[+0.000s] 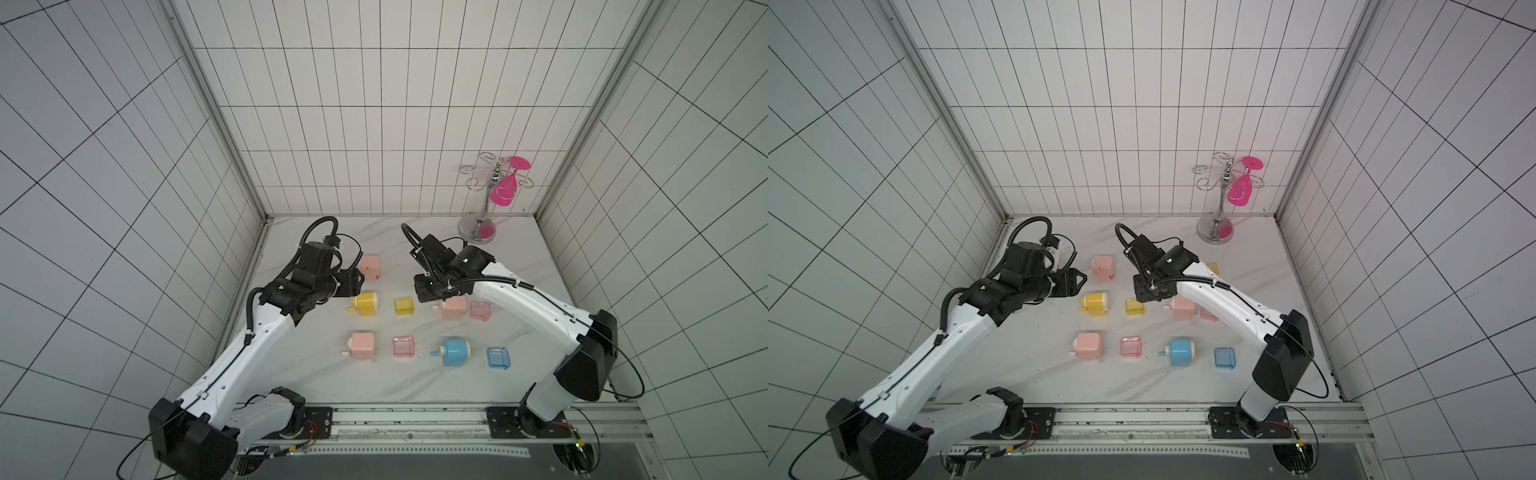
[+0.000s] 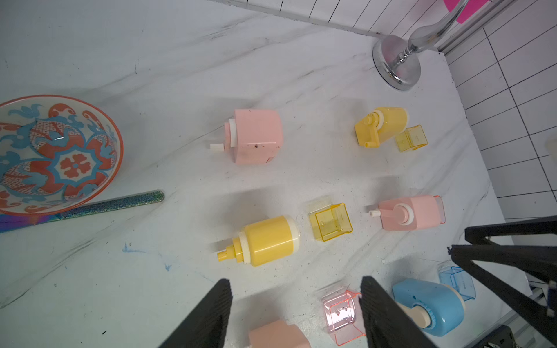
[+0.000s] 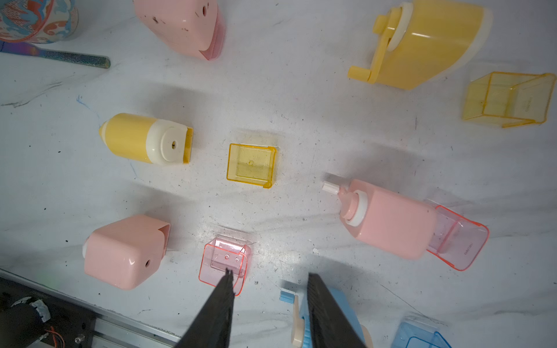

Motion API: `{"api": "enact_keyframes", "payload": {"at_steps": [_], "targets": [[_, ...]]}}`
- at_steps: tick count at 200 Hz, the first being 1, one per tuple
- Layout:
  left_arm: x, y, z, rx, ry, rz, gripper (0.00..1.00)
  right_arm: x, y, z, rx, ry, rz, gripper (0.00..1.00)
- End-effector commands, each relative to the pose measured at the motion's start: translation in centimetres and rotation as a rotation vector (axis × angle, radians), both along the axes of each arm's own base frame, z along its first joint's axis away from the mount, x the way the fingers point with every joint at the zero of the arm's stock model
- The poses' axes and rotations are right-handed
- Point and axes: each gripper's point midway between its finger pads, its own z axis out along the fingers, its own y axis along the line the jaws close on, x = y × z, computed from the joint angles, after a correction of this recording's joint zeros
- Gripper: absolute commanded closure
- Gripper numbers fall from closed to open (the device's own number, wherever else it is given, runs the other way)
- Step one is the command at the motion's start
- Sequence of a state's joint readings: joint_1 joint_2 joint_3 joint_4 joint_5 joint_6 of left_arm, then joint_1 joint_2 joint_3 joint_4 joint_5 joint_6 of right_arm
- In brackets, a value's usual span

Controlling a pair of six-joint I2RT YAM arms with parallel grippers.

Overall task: Put the tray back into the pencil sharpener
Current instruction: Close the container of the pencil sharpener.

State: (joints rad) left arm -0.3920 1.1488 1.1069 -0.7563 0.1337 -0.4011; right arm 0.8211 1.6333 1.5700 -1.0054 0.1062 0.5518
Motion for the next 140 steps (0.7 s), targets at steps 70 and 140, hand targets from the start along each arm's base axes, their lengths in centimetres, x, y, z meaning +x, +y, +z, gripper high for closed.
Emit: {"api": "enact_keyframes", "payload": {"at_steps": [70,140], "targets": [[0.8,0.0,-0.2,0.102,-0.002,0.001,0.26,1.2,-1.8,-1.1,-0.087,0.005,-0.002,0.56],[1.0,-0.6,-8.6,0.244,0.227,-0.093,0.17,4.3,-0.1,-6.5,-0.094,0.127,-0.014,0.56]]}}
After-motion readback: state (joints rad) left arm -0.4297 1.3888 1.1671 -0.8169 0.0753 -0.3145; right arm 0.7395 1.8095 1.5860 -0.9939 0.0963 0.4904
